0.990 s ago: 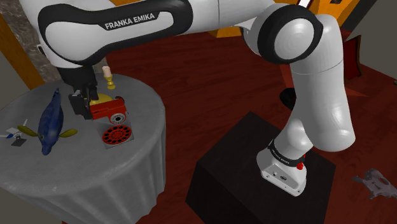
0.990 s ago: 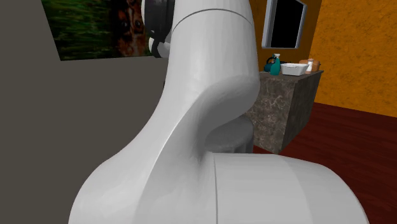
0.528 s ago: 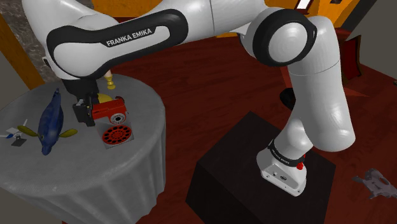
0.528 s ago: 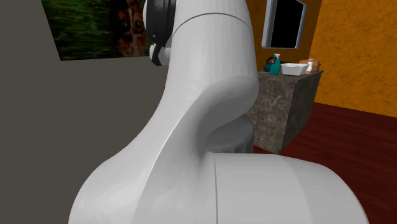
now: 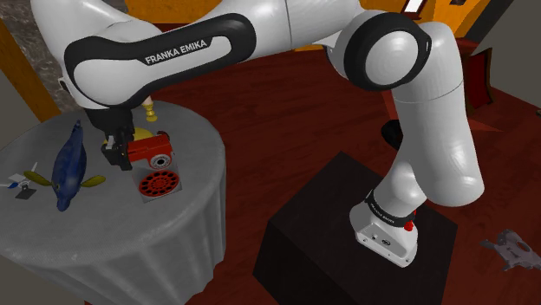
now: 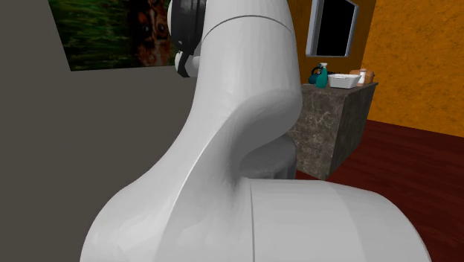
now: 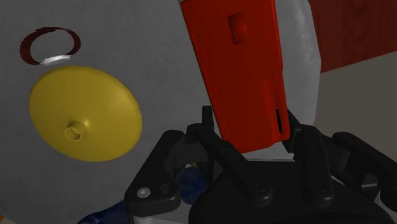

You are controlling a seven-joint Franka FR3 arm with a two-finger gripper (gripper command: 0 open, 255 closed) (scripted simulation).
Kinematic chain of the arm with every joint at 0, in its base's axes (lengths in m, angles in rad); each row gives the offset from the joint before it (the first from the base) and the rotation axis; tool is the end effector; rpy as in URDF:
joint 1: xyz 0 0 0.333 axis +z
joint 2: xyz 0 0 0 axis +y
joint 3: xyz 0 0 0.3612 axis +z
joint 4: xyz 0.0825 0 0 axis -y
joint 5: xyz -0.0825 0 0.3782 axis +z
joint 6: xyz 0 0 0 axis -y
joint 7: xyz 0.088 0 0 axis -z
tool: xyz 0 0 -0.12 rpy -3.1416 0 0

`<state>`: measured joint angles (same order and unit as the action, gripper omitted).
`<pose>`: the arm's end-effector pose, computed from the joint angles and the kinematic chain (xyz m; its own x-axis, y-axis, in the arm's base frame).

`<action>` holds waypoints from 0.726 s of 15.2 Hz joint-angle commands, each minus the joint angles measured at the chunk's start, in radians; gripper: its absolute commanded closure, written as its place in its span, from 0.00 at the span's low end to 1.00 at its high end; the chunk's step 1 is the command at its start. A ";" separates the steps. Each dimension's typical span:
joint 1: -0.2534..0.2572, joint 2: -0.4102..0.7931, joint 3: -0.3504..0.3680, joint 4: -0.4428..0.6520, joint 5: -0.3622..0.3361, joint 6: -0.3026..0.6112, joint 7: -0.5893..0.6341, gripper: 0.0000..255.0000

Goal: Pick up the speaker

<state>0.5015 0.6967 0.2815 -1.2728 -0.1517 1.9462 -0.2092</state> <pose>0.5851 0.4861 0.3772 0.5531 0.8331 0.0103 0.8328 -0.5524 -0.0367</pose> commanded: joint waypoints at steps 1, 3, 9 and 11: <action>0.000 0.001 -0.001 0.000 0.000 -0.001 0.000 1.00; 0.000 0.000 -0.001 0.000 0.000 -0.001 0.001 1.00; 0.002 -0.019 0.003 0.049 0.005 -0.069 -0.002 1.00; 0.004 -0.024 0.004 0.069 0.007 -0.093 -0.003 1.00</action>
<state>0.5035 0.6776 0.2848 -1.2102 -0.1457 1.8629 -0.2138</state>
